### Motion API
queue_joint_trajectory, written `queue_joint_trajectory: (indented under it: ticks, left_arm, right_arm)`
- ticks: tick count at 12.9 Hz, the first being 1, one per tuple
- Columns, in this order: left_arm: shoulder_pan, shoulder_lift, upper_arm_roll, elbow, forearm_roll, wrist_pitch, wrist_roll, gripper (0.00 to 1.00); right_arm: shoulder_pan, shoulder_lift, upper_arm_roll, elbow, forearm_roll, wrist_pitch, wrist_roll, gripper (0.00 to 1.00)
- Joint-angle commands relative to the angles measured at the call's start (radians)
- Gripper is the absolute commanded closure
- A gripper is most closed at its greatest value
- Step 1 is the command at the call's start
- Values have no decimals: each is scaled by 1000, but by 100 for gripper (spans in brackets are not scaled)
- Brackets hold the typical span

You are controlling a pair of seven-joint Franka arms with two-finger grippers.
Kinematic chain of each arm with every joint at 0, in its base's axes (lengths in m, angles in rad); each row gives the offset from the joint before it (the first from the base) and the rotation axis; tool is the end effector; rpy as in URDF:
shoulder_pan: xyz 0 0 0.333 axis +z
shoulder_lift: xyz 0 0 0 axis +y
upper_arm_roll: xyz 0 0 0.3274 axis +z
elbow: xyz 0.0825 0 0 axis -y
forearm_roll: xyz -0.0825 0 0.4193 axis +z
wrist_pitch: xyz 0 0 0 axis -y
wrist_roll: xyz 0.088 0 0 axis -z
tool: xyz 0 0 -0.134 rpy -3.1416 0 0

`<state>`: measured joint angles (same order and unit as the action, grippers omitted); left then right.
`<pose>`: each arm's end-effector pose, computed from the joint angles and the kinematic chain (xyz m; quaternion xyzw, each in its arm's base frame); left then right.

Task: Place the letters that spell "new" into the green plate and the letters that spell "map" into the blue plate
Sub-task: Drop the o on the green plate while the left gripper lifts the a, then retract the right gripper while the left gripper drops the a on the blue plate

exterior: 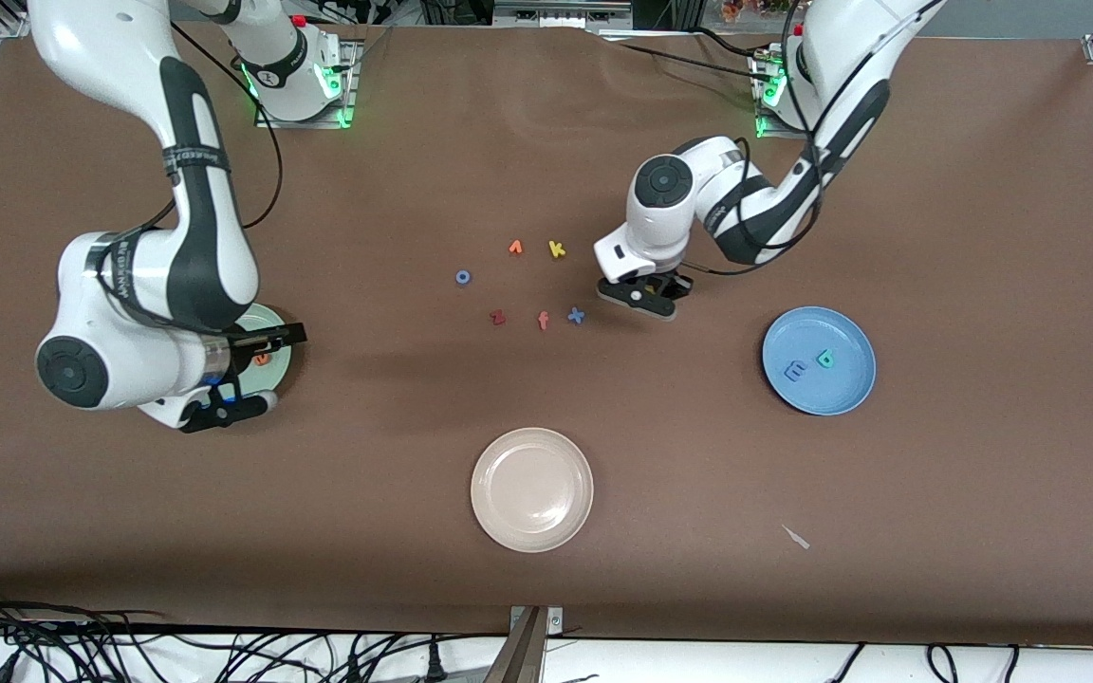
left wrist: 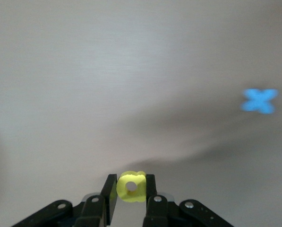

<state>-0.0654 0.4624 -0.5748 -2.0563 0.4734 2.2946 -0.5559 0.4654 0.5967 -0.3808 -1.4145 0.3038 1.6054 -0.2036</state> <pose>0.4910 -0.3490 0.1884 -0.9785 0.1939 0.0231 0.0665 0.6852 0.1374 0.3167 -0.9757 -0.1192 0.1768 0.0500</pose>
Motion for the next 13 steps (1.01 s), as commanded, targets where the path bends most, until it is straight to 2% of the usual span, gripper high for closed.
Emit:
queue_joint_trajectory:
  ticks: [1, 3, 5, 7, 10, 11, 12, 13]
  left_arm:
    - [129, -76, -10, -2, 36, -96, 176, 98]
    - [263, -87, -10, -2, 34, -98, 348, 97]
    - [363, -77, -8, -2, 34, -95, 477, 96]
    - [429, -45, -5, -4, 37, -89, 491, 93]
    - [493, 13, -5, -7, 37, -61, 493, 92]
    - [495, 21, -4, -7, 37, -57, 493, 80]
    - [498, 39, 0, 2, 37, -44, 488, 1]
    - [512, 45, -2, 7, 37, -24, 491, 0]
  right_arm:
    - [13, -98, 8, -47, -23, 7, 76, 0]
    - [-17, -210, 83, -154, -125, 89, 72, 0]
    - [-86, -303, 147, -217, -192, 108, 72, 0]
    - [-149, -450, 175, -292, -203, 119, 76, 0]
    - [-229, -560, 175, -314, -207, 61, 78, 0]
    - [-234, -580, 175, -308, -241, 27, 78, 0]
    - [-243, -597, 175, -304, -302, 13, 79, 0]
    - [-243, -615, 175, -297, -325, -2, 88, 0]
